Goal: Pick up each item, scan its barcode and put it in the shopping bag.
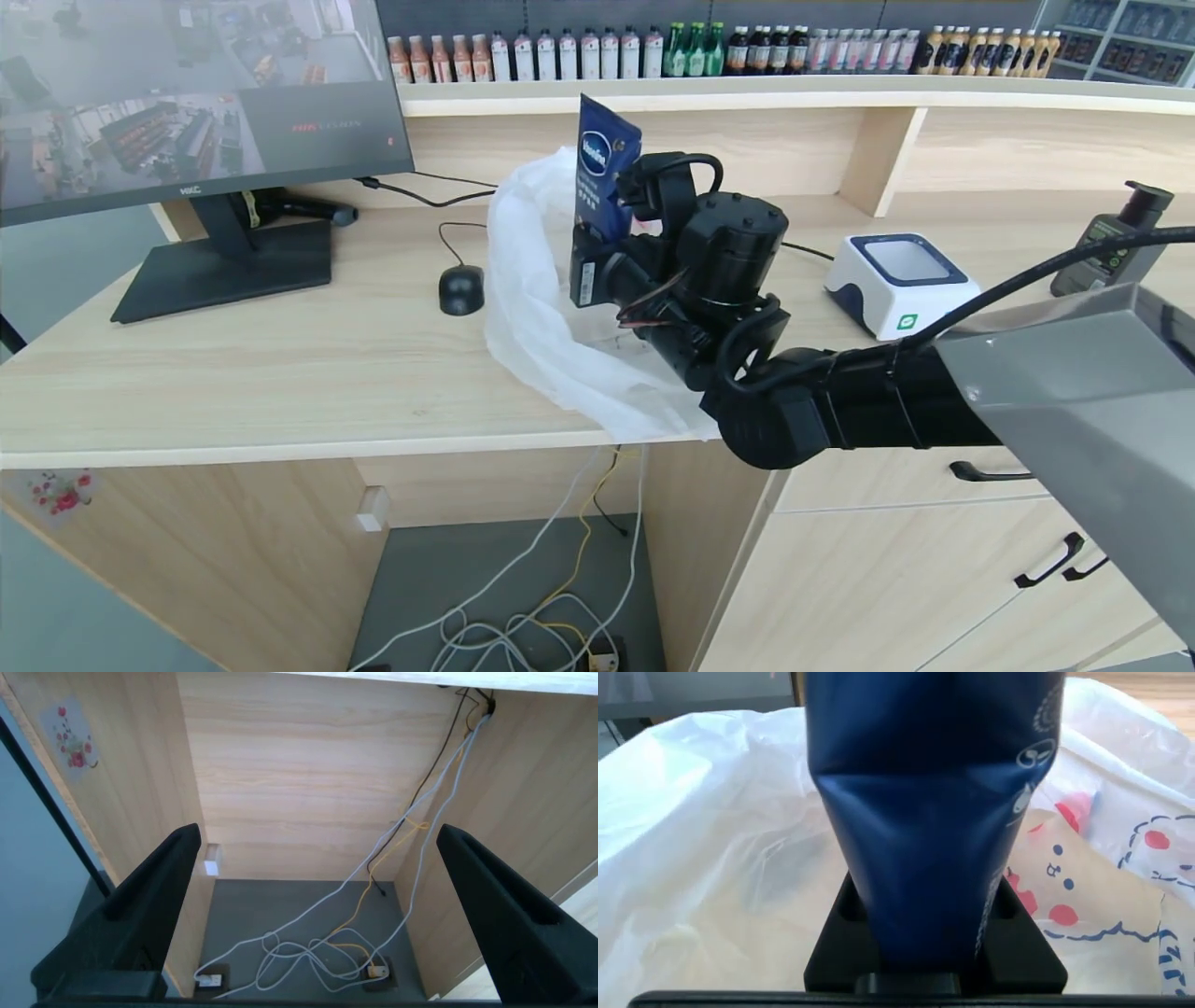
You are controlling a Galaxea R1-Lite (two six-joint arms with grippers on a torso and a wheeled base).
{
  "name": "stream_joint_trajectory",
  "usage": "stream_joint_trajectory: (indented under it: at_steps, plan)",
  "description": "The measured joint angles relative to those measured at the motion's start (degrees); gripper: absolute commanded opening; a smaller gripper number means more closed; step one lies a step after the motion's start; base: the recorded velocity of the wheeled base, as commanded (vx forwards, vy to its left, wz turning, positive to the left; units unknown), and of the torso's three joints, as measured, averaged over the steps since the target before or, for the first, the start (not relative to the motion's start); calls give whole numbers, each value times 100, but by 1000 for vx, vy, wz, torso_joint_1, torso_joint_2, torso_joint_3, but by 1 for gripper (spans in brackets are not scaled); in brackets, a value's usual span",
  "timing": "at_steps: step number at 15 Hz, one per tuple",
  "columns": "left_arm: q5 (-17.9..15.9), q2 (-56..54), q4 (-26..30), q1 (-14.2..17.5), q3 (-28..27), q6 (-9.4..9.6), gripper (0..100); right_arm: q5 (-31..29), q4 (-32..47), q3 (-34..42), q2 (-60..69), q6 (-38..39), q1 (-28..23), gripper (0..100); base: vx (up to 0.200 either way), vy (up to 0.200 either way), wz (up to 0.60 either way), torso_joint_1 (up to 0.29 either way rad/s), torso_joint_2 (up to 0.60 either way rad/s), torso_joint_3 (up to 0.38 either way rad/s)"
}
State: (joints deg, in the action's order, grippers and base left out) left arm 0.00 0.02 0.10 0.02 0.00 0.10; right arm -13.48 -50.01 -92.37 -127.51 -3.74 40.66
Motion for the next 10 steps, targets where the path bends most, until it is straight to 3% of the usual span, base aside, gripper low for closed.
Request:
stream_joint_trajectory:
  at_steps: [10]
  plan:
    - [0,0,0,0,0,0,100,66,-74,26,-284,62,-111,0,0,0,0,0,0,0]
